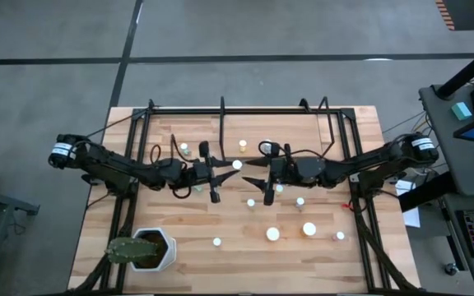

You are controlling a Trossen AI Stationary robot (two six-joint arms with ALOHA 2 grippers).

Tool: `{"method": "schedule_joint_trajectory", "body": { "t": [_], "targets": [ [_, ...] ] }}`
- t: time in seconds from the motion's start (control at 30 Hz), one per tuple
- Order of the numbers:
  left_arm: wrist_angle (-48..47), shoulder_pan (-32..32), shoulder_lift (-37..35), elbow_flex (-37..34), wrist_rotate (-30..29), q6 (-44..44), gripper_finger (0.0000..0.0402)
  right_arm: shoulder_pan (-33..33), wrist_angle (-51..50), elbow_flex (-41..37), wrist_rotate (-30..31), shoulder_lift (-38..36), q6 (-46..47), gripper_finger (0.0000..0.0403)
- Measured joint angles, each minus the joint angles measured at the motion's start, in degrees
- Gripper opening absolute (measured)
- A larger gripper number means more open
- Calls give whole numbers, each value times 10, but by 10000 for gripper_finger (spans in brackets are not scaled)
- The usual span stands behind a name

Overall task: Pick and place medicine bottles onto shelf by color
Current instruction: Put the yellow pill bottle on the shelf aligned with the other yellow pill bottle

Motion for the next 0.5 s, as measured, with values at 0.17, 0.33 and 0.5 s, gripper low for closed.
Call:
{"method": "schedule_joint_trajectory", "body": {
  "t": [0.17,0.33,0.5],
  "targets": [
    [-96,0,-10,2,-7,0,75,0,-87,3,1,-56,17,239],
    [-109,0,-10,2,-7,-1,75,0,-181,47,1,-76,14,240],
    [-107,0,-10,6,-8,-1,75,0,-247,104,1,-51,2,240]
  ]
}}
